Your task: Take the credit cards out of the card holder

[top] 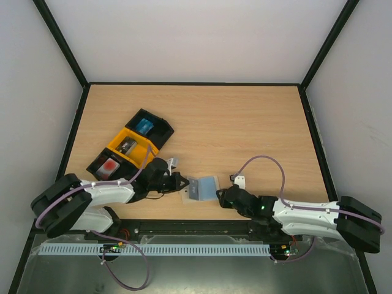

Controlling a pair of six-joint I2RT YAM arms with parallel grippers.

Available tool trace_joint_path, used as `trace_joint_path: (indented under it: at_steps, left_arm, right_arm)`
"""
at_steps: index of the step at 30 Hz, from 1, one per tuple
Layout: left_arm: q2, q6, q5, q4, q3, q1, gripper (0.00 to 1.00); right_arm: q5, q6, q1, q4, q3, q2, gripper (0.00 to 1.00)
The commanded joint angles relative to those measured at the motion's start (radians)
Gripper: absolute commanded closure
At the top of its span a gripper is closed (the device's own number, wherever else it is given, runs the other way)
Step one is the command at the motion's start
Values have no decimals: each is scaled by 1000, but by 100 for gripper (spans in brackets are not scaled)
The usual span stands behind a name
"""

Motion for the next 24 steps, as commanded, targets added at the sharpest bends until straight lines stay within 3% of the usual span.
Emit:
trace_joint_path:
  at_steps: [1,8,14,21,24]
  left_arm:
    - [-60,65,26,-103,-8,41,97]
    - [-95,104,36,-178,9,60,97]
    - [-84,111,40,-190,19,63,97]
    - [-83,33,114,-46,-4,61,75]
    - [-76,-15,145,38,-25,59,73]
  right_arm:
    - [-29,-12,-4,96,-21,51,69]
    - [-93,-37,-4,205,-12,166,76]
    - [-162,-45,-5,287,0,226,91]
    - [-246,-20,-4,360,-11,259,93]
    - [-253,-25,-4,349,1,268,90]
